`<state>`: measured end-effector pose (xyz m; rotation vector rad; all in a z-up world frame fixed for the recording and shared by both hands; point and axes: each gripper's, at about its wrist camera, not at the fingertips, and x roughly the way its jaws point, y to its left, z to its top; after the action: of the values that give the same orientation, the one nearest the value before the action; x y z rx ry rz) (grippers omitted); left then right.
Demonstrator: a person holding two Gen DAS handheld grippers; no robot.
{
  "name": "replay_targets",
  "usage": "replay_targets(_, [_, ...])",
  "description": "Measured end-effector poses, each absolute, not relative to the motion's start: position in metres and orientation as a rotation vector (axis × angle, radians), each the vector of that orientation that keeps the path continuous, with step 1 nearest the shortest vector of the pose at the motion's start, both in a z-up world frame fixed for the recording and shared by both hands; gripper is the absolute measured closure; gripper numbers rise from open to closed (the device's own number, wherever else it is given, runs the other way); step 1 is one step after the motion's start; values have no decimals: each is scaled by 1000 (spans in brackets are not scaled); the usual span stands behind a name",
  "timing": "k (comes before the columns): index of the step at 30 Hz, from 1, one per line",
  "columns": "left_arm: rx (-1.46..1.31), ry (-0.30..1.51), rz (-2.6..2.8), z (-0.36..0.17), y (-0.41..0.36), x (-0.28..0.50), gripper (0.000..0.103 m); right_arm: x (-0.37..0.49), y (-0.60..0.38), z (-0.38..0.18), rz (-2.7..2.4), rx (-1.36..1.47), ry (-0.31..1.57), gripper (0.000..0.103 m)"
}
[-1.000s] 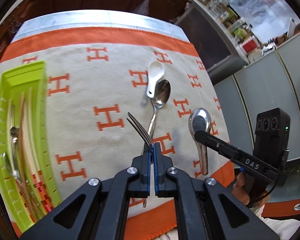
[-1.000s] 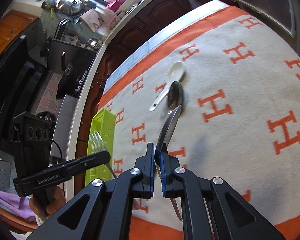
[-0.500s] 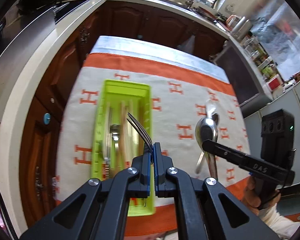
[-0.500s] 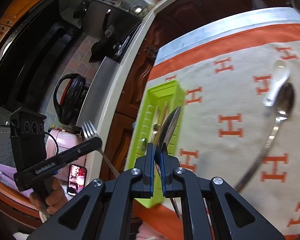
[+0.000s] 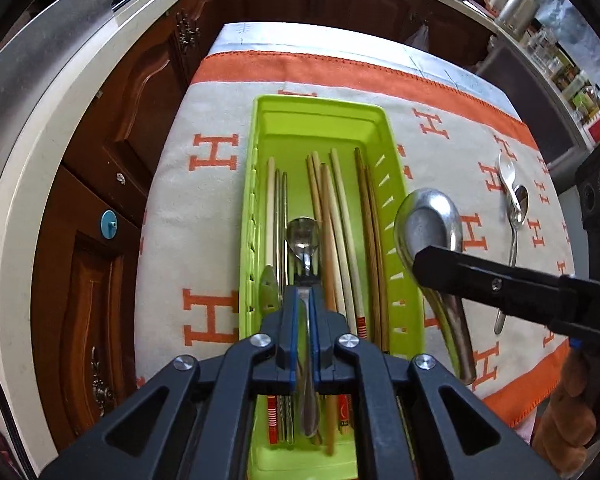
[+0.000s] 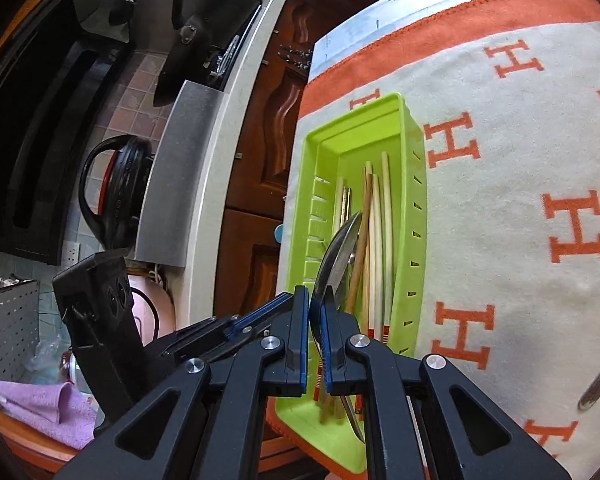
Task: Organize utensils
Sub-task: 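Carry the fork and spoon into the green tray and open both tools, then lift both open tools away from the tray toward the remaining spoons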
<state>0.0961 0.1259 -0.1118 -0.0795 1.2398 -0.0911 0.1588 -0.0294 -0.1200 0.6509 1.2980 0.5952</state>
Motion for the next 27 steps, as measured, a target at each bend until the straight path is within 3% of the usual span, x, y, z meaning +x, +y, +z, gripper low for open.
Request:
replay_targets(4, [-132,1182,-67,-101,135,86,80,165,-21,-132,558,640,1317,97])
replay_targets(11, [-223,1120,-14,-85,156,65,75,177,-13,-152,477,616,1343,97])
replay_targets(15, [-209,1115,39,-86,164,58,62,178,-12,-155,459,598,1347,89])
replay_targets(18, [-223,1121,46,-89,168,56,61,176,-11,-152,460,597,1339,83])
replay_targets(27, [-218,1121,66,-91,168,51,58,159,-17,-125,480,528,1289,83])
